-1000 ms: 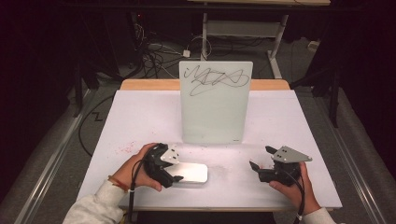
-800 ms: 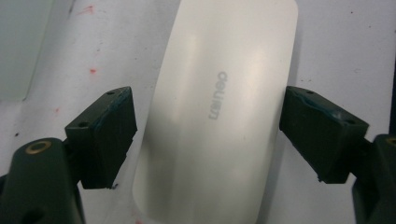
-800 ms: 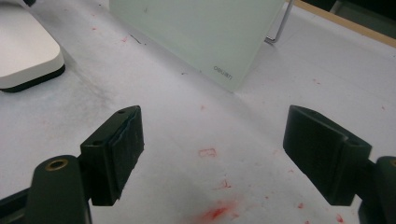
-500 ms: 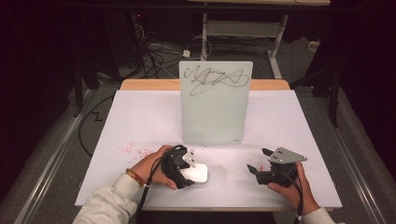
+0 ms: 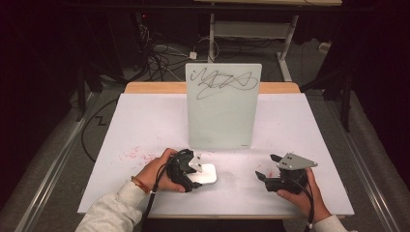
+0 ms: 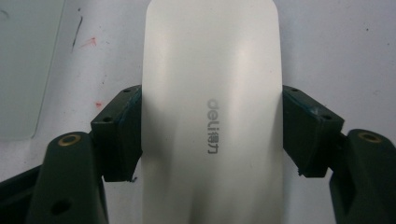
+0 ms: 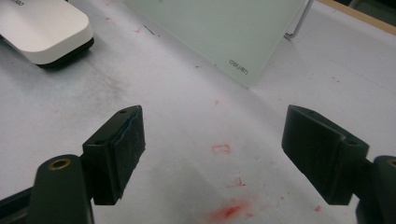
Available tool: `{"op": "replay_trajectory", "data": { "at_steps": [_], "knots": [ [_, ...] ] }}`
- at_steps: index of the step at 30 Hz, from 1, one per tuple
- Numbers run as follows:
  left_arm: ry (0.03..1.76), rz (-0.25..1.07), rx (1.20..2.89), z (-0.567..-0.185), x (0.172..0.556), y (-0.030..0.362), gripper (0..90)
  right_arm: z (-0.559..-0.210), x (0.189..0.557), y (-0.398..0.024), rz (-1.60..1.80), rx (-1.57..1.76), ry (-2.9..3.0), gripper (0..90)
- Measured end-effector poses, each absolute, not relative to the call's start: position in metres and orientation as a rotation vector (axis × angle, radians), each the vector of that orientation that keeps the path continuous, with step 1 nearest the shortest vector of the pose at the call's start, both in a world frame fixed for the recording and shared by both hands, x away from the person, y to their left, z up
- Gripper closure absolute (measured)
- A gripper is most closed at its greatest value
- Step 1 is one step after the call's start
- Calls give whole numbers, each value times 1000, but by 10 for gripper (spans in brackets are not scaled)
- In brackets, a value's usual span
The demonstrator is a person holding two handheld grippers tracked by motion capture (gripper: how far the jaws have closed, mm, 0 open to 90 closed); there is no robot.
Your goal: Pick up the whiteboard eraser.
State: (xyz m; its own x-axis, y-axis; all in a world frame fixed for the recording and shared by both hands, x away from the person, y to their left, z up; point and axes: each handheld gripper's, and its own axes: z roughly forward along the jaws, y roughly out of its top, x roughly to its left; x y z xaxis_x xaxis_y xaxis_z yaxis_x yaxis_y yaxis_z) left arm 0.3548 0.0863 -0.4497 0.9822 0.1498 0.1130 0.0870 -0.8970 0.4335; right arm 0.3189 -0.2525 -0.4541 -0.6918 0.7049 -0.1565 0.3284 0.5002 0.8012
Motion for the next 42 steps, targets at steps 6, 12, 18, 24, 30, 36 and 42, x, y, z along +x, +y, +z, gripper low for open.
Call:
{"op": "replay_trajectory", "data": {
  "at_steps": [6, 12, 18, 24, 30, 36, 42],
  "knots": [
    [213, 285, 2611, -442, 352, 94, 290, -452, 318, -254, 1079, 852, 2265, 218],
    [298, 408, 2514, -435, 349, 103, 291, -451, 318, -255, 1068, 846, 2240, 218],
    [387, 488, 2391, -429, 349, 115, 291, -449, 317, -256, 1081, 843, 2209, 218],
    [443, 531, 2320, -426, 349, 123, 291, -447, 315, -257, 1104, 839, 2177, 218],
    [479, 537, 2276, -423, 349, 128, 291, -444, 316, -259, 1119, 823, 2144, 217],
    [521, 545, 2225, -421, 353, 129, 291, -442, 317, -259, 1123, 821, 2121, 217],
    [541, 595, 2168, -416, 353, 129, 291, -441, 319, -258, 1130, 820, 2107, 211]
  ]
}}
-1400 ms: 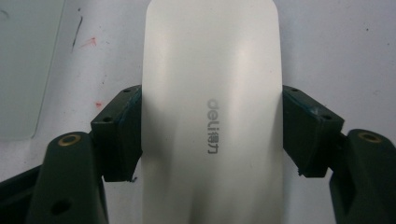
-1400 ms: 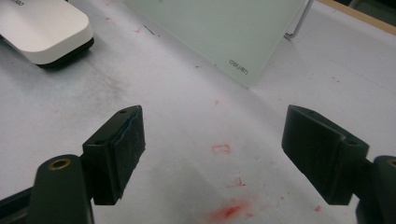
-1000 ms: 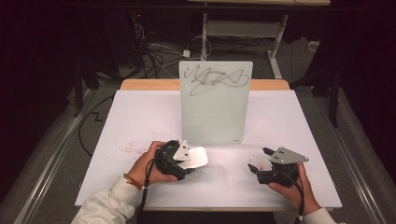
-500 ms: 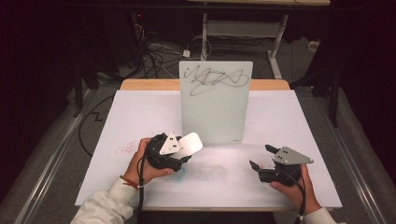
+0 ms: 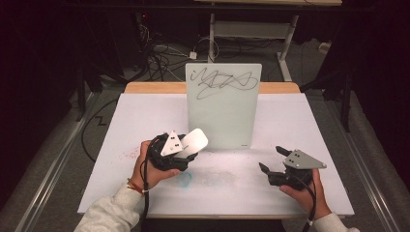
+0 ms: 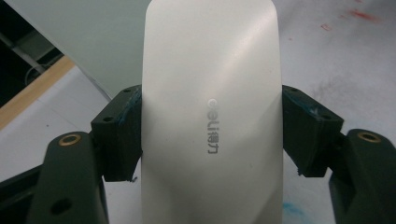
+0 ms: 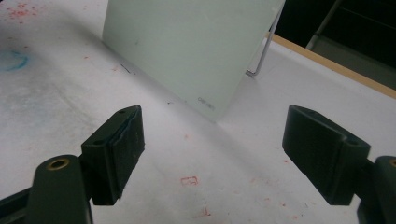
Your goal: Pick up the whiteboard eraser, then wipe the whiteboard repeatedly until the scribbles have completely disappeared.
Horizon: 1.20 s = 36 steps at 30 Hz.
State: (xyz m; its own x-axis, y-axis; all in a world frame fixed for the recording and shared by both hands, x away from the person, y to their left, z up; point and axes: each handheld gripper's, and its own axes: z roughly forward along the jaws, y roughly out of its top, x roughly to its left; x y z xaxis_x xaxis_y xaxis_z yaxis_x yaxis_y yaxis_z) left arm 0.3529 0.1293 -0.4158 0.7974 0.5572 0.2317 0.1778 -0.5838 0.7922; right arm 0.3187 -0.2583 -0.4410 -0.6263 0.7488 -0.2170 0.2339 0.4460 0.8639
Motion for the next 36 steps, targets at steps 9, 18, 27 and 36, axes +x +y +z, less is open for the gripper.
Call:
{"op": "replay_trajectory", "data": {
  "at_steps": [9, 18, 27, 36],
  "knots": [
    [576, 672, 2121, -412, 356, 130, 291, -440, 318, -261, 1132, 834, 2085, 210],
    [602, 727, 2096, -409, 358, 133, 291, -439, 319, -262, 1140, 831, 2078, 210],
    [630, 795, 2043, -400, 363, 129, 291, -440, 317, -262, 1132, 837, 2076, 210],
    [643, 894, 1976, -386, 372, 123, 291, -441, 316, -261, 1126, 835, 2075, 210]
  ]
}}
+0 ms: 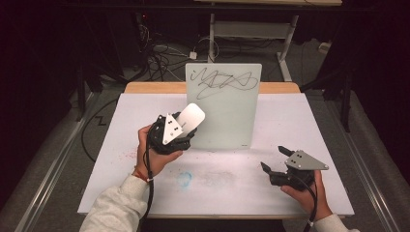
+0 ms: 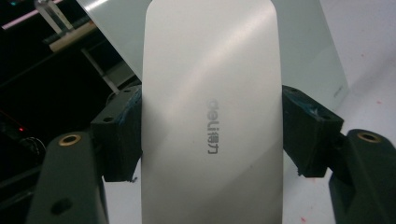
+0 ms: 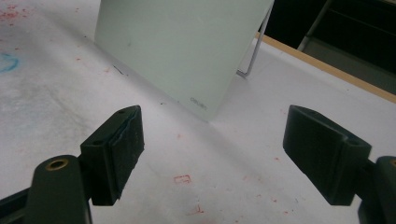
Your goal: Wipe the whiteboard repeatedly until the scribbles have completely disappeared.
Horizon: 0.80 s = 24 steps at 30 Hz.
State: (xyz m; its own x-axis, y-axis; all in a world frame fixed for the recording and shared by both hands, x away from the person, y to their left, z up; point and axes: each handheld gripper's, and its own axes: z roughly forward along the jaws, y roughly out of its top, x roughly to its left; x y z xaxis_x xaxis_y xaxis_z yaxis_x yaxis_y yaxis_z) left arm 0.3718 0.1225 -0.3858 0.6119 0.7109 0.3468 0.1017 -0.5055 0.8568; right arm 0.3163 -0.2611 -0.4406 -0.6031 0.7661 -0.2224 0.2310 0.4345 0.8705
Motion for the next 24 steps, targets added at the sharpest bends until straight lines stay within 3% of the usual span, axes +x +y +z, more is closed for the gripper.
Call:
{"op": "replay_trajectory", "data": {
  "at_steps": [14, 24],
  "knots": [
    [696, 1056, 1840, -349, 402, 108, 291, -444, 317, -260, 1105, 831, 2091, 208],
    [693, 1204, 1847, -343, 423, 89, 291, -445, 317, -261, 1103, 832, 2097, 208]
  ]
}}
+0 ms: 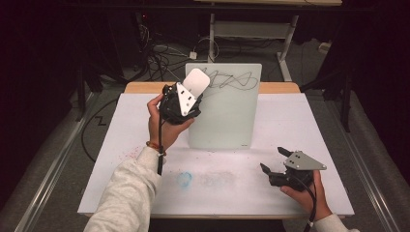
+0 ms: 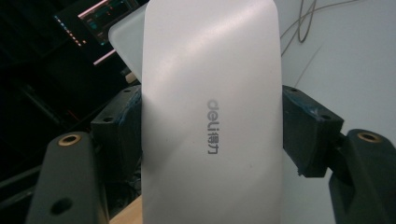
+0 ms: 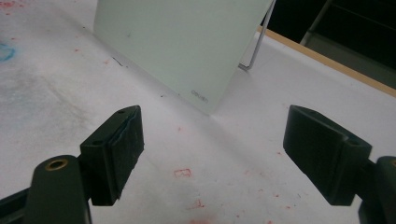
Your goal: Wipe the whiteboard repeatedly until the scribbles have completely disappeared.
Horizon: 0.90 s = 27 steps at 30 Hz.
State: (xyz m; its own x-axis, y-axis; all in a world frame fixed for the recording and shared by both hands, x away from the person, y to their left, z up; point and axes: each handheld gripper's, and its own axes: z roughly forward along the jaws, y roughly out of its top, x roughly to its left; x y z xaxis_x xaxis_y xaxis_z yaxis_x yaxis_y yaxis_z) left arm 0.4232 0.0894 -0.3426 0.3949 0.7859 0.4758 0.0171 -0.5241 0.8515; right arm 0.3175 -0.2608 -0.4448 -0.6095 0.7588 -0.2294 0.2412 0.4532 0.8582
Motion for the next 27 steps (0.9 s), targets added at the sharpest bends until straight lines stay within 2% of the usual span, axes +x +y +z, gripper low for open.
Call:
{"op": "replay_trajectory", "data": {
  "at_steps": [6, 16, 21, 27],
  "knots": [
    [699, 1234, 1848, -347, 425, 83, 291, -446, 318, -261, 1092, 834, 2107, 206],
    [662, 1314, 1900, -382, 412, 62, 291, -446, 317, -258, 1090, 822, 2112, 205],
    [658, 1289, 1911, -373, 415, 67, 291, -447, 317, -258, 1084, 819, 2120, 205],
    [691, 1297, 1881, -343, 426, 76, 291, -447, 317, -258, 1082, 826, 2119, 205]
  ]
}}
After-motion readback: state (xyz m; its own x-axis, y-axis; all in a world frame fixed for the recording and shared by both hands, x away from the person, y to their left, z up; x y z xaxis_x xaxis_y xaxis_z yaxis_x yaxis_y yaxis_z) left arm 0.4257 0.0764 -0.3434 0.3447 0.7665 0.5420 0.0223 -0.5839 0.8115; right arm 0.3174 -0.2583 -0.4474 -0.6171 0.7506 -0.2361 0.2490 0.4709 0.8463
